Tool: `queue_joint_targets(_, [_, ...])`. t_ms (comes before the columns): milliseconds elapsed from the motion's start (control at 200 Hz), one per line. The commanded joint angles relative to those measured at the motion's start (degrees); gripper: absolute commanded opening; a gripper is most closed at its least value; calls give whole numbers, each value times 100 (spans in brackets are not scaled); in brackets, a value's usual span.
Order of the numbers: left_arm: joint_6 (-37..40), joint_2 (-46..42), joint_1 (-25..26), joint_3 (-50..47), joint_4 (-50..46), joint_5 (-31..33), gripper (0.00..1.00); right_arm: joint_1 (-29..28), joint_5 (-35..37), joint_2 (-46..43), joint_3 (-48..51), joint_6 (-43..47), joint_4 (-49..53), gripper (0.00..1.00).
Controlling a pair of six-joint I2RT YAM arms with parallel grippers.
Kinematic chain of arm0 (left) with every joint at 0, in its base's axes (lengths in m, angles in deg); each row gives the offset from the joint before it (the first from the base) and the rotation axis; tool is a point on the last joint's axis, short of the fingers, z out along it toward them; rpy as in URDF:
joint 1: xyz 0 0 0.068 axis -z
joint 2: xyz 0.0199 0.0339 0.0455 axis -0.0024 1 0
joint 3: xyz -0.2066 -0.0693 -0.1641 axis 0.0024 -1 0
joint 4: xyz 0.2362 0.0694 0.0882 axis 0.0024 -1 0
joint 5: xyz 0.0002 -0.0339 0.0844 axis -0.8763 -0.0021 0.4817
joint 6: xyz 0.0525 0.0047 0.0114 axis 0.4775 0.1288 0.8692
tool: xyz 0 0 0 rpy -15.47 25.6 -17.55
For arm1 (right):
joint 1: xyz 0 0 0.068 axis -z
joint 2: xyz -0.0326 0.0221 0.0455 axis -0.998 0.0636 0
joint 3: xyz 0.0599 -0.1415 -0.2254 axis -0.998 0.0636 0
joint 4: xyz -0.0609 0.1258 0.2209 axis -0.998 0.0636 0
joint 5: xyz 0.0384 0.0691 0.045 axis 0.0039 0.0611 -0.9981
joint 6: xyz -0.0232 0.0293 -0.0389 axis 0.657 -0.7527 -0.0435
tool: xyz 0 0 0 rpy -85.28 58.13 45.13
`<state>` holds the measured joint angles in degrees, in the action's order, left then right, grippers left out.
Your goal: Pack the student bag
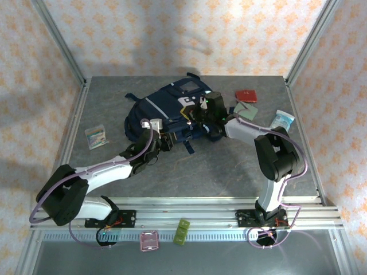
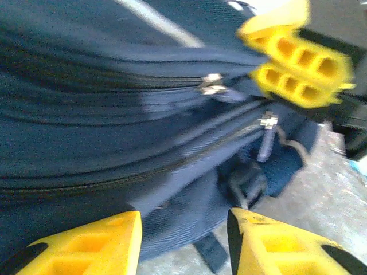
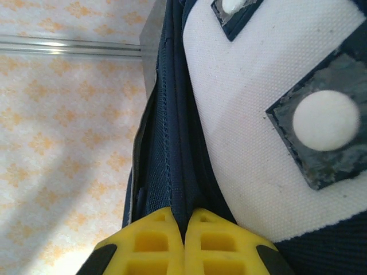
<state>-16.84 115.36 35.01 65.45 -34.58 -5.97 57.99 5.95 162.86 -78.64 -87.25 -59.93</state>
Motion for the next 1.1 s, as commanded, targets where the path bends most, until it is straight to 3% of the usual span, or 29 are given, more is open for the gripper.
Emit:
queue_joint_targets(0, [124,122,-36,215,-82,874,44,-64,-116,-727,-14,-437,-1509,0])
queue_joint_targets(110, [86,273,-187,402,-681,1229,40,-95,-47,-875,111,-561,-1692,0])
queue_joint_targets(250, [115,65,-169,454,-794,904,38,-126,35,-827,173,-596,-1790,0])
queue_joint_targets(501, [-339,-502,318,640,-715,1008,60,-195,116,-781,253,-702,-2046,0])
queue_joint_targets(681, [-338,-57,371,1144,-936,1336,66,-274,90,-787,236,-657,-2046,0])
queue_joint_targets(906, [-395,883,379,1981,-1766,2208,70,-376,47,-859,348,-692,-2206,0])
queue_joint_targets(1021, [-436,1158,380,2099,-1865,2490,62,-398,10,-882,366,-718,-2277,0])
queue_joint_targets(1096, [-322,1225,370,2122,-1881,2626,36,-398,0,-917,377,-707,-2308,0])
